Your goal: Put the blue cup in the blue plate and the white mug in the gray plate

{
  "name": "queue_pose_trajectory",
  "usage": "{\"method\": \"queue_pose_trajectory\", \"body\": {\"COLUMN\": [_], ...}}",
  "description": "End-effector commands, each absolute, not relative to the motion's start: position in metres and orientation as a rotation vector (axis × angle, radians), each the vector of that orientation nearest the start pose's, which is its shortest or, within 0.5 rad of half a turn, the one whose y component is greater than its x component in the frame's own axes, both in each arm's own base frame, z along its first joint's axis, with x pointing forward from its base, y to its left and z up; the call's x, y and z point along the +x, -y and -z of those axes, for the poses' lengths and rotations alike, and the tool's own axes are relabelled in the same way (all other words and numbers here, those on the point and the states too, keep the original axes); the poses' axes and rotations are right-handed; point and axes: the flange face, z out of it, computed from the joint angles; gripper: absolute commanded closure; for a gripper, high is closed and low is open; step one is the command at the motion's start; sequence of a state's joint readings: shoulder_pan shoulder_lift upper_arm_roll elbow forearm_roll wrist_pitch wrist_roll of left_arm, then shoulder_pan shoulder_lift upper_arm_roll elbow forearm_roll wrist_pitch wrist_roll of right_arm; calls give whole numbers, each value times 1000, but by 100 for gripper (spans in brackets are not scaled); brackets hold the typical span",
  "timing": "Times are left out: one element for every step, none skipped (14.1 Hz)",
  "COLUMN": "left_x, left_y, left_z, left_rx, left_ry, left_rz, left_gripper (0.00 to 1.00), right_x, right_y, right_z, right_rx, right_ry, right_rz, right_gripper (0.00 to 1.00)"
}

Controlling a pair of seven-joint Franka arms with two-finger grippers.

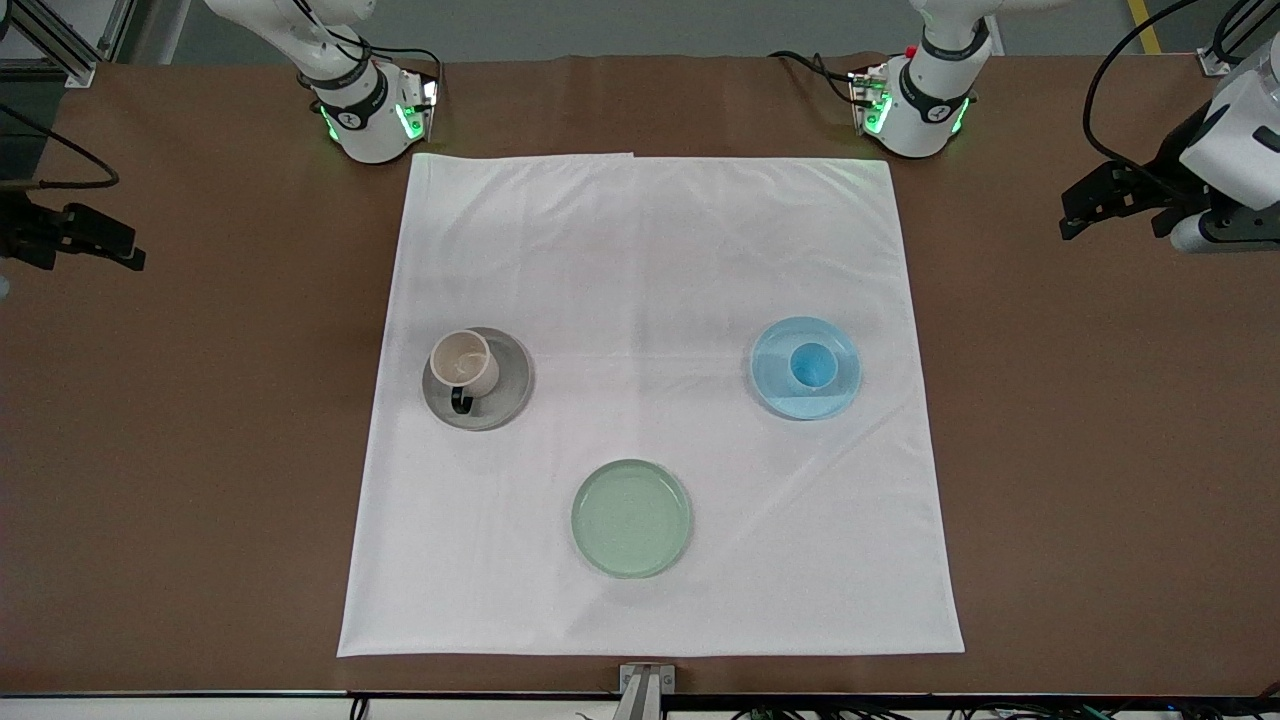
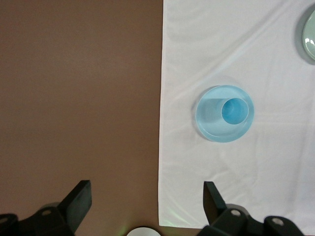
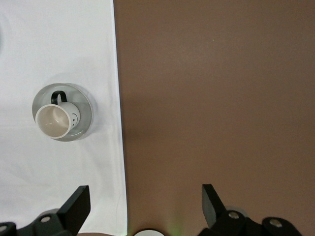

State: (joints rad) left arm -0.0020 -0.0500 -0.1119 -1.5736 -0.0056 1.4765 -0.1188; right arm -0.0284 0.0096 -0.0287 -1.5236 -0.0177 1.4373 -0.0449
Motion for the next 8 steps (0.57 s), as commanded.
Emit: {"method": "queue_pose_trajectory", "body": {"left_x": [518,518,518,518,518,518,519,519], "left_y": [63,63,63,63,63,63,63,63], "left_z": [-646,-646,-648,-648,-648,-649,-648,-649], "left_rx": [-3139,-3138,-3140,-3138,-3138,-3140,-3138,-3140], "left_ry": [-15,-15,-15,-15,-15,-17,-15,-17], "left_rz": [-56,-56,-51,-51,-51,-49,-51,-49], "left_gripper": [0,0,0,0,0,0,0,0], "right_x": [516,514,512,510,509,509,507,504], "right_y": [33,37,44,50,50,50,50,50], "right_z": [-635,-637,-639,-641,-641,-642,-643,-647], "right_rx": [-3145,-3143,-3140,-3138,-3137,-3137,-3137,-3137], "right_ry": [9,25,26,14,12,12,9,9], "right_rz": [-114,-112,-112,-107,-114,-109,-112,-104], "right_gripper": [0,0,0,0,0,0,0,0]}}
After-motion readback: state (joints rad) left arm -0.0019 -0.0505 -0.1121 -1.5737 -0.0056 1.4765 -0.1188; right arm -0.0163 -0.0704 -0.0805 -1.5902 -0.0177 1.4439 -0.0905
